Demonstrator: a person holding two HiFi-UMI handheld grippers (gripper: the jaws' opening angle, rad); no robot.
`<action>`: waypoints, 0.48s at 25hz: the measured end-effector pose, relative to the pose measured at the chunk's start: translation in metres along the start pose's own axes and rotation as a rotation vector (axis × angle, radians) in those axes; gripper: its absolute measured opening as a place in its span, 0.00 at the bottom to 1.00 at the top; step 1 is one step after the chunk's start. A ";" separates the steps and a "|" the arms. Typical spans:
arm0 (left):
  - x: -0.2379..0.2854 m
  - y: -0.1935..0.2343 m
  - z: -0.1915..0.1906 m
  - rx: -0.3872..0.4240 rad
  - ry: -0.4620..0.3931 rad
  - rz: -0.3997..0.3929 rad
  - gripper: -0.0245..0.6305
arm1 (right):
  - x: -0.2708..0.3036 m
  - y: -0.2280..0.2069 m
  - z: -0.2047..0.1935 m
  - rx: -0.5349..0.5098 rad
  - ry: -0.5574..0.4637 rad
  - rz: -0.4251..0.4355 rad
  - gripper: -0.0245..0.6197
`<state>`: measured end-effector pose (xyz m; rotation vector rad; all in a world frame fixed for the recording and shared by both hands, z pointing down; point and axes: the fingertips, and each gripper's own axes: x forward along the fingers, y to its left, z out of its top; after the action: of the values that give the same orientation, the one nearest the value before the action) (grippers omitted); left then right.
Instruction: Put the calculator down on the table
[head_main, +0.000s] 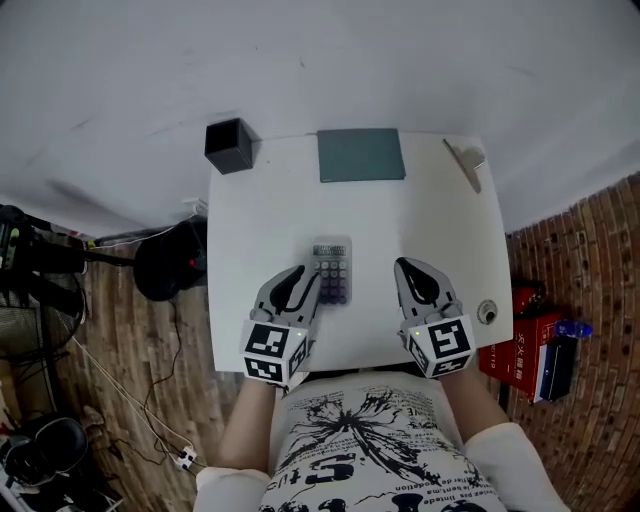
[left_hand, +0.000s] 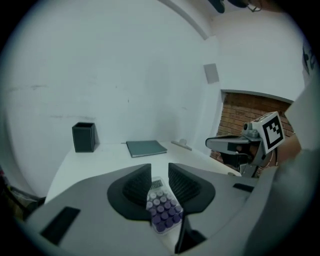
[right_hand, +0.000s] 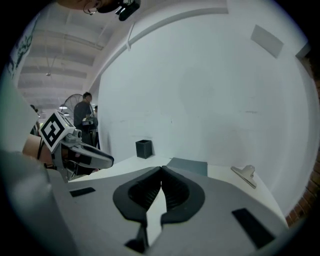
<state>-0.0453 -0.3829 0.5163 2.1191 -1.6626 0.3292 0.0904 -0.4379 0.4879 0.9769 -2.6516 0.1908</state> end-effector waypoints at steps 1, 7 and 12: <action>-0.007 -0.003 0.010 0.013 -0.026 -0.002 0.20 | -0.005 0.001 0.007 0.002 -0.022 0.002 0.06; -0.049 -0.019 0.062 0.125 -0.147 -0.002 0.07 | -0.031 0.010 0.040 -0.012 -0.115 -0.001 0.06; -0.081 -0.030 0.089 0.110 -0.239 -0.025 0.06 | -0.053 0.014 0.061 -0.007 -0.181 -0.024 0.06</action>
<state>-0.0432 -0.3489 0.3973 2.3360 -1.7829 0.1684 0.1045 -0.4088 0.4126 1.0693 -2.7993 0.0918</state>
